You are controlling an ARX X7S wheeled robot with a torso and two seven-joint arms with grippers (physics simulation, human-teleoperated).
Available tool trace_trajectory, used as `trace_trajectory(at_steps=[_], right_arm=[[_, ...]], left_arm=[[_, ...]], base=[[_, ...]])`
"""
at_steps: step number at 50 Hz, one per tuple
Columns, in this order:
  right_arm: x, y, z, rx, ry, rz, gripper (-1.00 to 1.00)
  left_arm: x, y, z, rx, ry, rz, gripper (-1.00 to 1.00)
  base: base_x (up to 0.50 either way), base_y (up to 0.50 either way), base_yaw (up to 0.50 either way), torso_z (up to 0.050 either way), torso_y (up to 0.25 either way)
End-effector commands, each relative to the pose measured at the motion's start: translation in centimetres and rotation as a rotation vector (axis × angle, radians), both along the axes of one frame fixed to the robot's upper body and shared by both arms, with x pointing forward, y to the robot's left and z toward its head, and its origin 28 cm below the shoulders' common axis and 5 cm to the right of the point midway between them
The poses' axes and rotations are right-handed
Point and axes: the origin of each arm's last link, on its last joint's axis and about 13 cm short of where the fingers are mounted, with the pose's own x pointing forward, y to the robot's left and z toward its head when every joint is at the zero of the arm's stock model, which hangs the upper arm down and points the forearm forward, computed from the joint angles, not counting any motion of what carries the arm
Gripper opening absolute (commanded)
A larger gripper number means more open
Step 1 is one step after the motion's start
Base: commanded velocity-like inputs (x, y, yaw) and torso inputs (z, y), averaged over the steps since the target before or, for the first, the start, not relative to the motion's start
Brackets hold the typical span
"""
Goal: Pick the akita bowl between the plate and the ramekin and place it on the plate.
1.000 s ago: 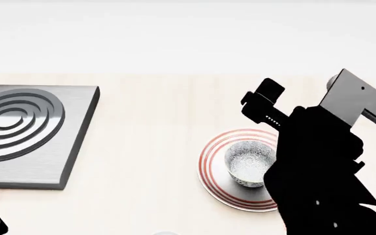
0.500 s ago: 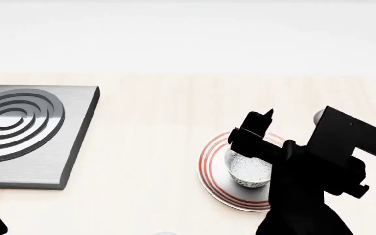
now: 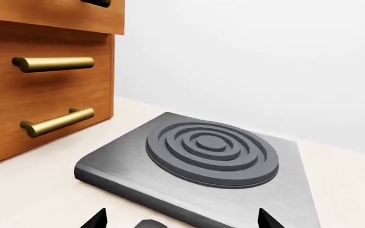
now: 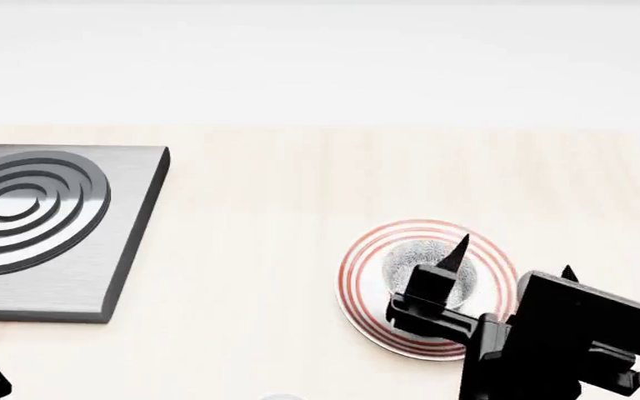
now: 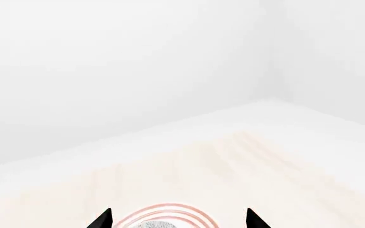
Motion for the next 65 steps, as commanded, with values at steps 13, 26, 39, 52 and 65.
trace_trajectory(at_steps=[13, 26, 39, 52, 65], right_arm=[[-2.4, -0.8, -3.4, -0.177, -0.042, -0.104, 1.00], [-3.3, -1.5, -3.0, -0.191, -0.058, -0.132, 1.00], [-4.2, -1.9, -1.7, -0.195, -0.085, -0.153, 1.00], [-5.1, -2.2, -0.3, -0.197, -0.111, -0.168, 1.00], [-5.7, -2.6, 0.9, -0.191, -0.131, -0.195, 1.00]], left_arm=[[-0.4, -0.2, 0.9, -0.002, -0.039, -0.023, 1.00], [-0.7, -0.1, 2.2, -0.015, -0.082, -0.020, 1.00], [-1.1, -0.2, 3.2, -0.017, -0.117, -0.038, 1.00], [-1.7, -0.4, 4.1, -0.018, -0.143, -0.049, 1.00], [-2.4, -0.5, 4.6, -0.024, -0.164, -0.062, 1.00]], base=[[0.00, 0.00, 0.00, 0.000, 0.000], [0.00, 0.00, 0.00, 0.000, 0.000], [0.00, 0.00, 0.00, 0.000, 0.000], [0.00, 0.00, 0.00, 0.000, 0.000], [0.00, 0.00, 0.00, 0.000, 0.000]])
